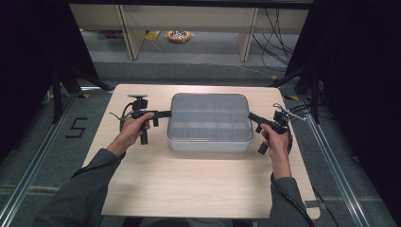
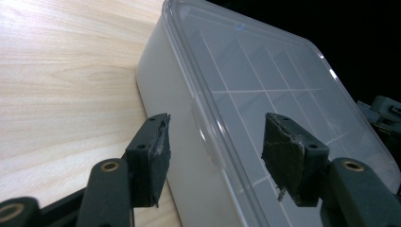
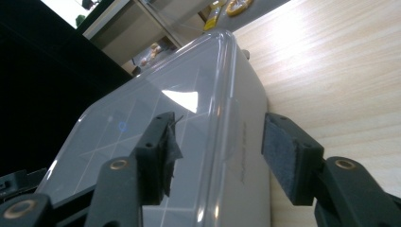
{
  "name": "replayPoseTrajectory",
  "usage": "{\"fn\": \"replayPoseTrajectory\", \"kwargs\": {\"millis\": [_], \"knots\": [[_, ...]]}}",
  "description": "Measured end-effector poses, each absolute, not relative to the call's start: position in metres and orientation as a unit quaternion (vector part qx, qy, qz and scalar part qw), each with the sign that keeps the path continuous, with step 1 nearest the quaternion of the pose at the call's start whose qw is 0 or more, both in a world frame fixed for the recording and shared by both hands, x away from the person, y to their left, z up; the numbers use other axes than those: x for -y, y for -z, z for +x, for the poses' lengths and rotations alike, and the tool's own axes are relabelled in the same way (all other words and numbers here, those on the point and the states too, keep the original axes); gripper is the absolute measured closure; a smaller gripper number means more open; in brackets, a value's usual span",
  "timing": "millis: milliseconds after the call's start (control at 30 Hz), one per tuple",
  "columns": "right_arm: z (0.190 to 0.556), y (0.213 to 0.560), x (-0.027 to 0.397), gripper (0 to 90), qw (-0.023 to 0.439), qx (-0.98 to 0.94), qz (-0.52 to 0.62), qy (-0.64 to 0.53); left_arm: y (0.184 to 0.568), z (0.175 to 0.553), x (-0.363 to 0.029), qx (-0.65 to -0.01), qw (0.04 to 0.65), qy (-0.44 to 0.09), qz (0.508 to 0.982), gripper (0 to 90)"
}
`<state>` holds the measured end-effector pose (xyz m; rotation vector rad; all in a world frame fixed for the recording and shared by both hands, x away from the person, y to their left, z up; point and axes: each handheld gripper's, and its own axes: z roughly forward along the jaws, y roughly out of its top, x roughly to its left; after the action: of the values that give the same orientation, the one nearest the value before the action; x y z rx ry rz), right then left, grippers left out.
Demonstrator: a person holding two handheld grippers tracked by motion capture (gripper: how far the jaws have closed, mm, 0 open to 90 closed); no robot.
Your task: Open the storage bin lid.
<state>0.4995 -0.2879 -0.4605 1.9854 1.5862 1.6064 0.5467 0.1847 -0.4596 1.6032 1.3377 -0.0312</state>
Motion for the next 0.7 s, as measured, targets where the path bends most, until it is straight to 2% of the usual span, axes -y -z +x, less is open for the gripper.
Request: {"fn": "replayPoseTrajectory", "kwargs": {"millis": [67, 100, 233, 433, 700], "knots": [[0.504, 0.461, 0.285, 48.7, 0.078, -0.537, 0.652, -0.53, 0.459, 0.55, -0.182, -0.552, 0.501, 0.009, 0.667, 41.7], [0.504, 0.459, 0.281, 49.4, 0.061, -0.532, 0.66, -0.527, 0.459, 0.551, -0.18, -0.553, 0.5, 0.005, 0.666, 41.4], [0.51, 0.459, 0.274, 50.0, 0.084, -0.547, 0.648, -0.523, 0.459, 0.554, -0.173, -0.551, 0.496, 0.004, 0.672, 43.7], [0.514, 0.463, 0.273, 53.6, 0.08, -0.538, 0.662, -0.515, 0.465, 0.554, -0.162, -0.544, 0.484, 0.009, 0.685, 48.4], [0.511, 0.46, 0.269, 59.0, 0.07, -0.507, 0.682, -0.521, 0.463, 0.551, -0.162, -0.552, 0.485, 0.004, 0.678, 51.0]]}}
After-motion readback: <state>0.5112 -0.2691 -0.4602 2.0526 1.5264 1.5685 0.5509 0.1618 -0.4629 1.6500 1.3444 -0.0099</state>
